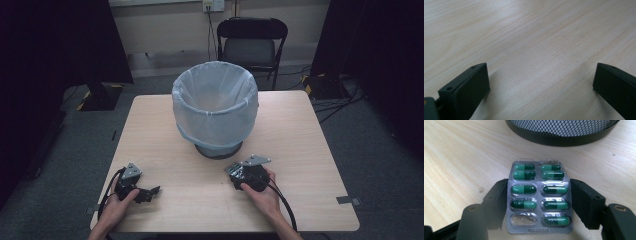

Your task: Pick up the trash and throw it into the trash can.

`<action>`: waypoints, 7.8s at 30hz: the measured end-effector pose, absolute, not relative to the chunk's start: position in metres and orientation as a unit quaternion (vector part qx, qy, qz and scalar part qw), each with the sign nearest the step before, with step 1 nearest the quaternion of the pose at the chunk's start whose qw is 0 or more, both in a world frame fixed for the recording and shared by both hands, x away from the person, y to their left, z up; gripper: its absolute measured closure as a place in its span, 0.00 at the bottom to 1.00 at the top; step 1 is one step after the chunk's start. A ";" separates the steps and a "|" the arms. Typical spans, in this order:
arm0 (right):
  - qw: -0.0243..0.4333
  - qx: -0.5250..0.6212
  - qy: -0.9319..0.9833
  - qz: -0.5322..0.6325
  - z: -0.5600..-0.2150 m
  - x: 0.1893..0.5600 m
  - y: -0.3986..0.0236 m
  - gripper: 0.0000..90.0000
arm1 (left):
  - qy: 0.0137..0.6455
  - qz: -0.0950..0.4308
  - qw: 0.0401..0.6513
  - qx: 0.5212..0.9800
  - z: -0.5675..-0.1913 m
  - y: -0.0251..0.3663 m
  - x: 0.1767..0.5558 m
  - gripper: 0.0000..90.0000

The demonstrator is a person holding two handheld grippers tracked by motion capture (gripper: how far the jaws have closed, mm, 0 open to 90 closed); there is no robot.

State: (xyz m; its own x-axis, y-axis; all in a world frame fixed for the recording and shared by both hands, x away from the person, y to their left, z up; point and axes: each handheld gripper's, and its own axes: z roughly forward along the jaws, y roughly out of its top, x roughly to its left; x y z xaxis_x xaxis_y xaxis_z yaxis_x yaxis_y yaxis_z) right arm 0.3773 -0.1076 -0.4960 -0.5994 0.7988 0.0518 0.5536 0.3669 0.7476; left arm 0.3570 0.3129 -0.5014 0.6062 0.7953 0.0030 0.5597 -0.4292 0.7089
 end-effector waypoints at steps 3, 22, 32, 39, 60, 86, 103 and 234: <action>0.150 0.413 0.811 0.386 -0.493 0.377 -0.109 0.37 | 0.409 0.172 0.343 0.828 -0.501 0.313 0.357 0.00; 0.131 0.376 0.803 0.444 -0.453 0.362 -0.113 0.37 | 0.409 0.172 0.343 0.828 -0.501 0.313 0.357 0.00; 0.121 0.342 0.803 0.472 -0.417 0.359 -0.114 0.37 | 0.409 0.172 0.343 0.828 -0.501 0.313 0.357 0.00; 0.118 0.307 0.810 0.485 -0.394 0.356 -0.109 0.37 | 0.409 0.172 0.343 0.828 -0.501 0.313 0.357 0.00; 0.121 0.263 0.794 0.534 -0.336 0.365 -0.099 0.37 | 0.409 0.172 0.343 0.828 -0.501 0.313 0.357 0.00; 0.158 0.234 0.770 0.572 -0.243 0.411 -0.094 0.37 | 0.409 0.172 0.343 0.828 -0.501 0.313 0.357 0.00; 0.173 0.288 0.766 0.548 -0.229 0.475 -0.088 0.37 | 0.409 0.171 0.343 0.828 -0.501 0.313 0.357 0.00; 0.219 0.516 0.749 0.354 -0.489 0.360 -0.244 0.17 | 0.409 0.172 0.344 0.828 -0.501 0.313 0.357 0.00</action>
